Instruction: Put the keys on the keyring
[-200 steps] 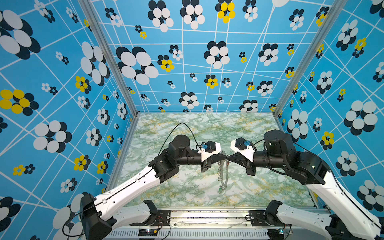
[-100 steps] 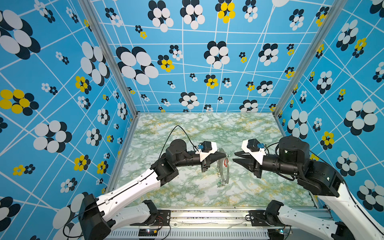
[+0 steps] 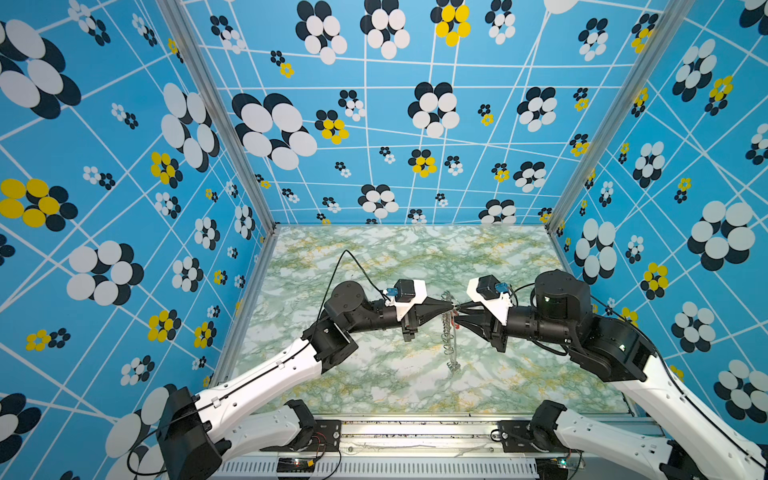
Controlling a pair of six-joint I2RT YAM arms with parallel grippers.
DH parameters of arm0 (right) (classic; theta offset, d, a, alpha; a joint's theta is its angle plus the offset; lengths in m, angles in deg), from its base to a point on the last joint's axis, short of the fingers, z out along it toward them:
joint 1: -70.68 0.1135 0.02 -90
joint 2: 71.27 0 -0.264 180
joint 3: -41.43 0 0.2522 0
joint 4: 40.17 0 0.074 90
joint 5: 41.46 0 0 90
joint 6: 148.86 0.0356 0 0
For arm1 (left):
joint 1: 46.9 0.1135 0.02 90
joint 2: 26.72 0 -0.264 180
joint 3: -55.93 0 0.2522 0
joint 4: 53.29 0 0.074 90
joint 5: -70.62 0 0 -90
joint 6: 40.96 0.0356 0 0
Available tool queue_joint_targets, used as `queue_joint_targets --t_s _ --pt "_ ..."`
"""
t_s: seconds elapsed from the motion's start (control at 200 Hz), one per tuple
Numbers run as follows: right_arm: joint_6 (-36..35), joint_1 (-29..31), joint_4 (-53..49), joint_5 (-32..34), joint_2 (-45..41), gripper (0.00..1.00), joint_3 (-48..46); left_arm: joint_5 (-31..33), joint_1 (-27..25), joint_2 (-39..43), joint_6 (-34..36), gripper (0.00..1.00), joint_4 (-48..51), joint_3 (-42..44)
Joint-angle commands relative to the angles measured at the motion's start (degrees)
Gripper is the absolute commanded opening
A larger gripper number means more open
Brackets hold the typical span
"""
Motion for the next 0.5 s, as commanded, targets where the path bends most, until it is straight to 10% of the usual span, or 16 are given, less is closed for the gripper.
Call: queue_joint_targets --t_s 0.0,0.4,0.495 --pt "2.0 -0.2 4.1 -2.9 -0.1 0.11 -0.9 -0.4 0.4 1.2 -1.3 0.0 -5.7 0.5" --pt "5.8 -0.1 7.2 -7.8 0.7 0.0 -4.4 2.6 1.8 1.6 -4.9 0.0 -14.9 3.4" --pt "6.0 -0.1 8.1 -6.9 -0.4 0.27 -5.3 2.4 2.1 1.4 -5.6 0.0 -16.0 3.6"
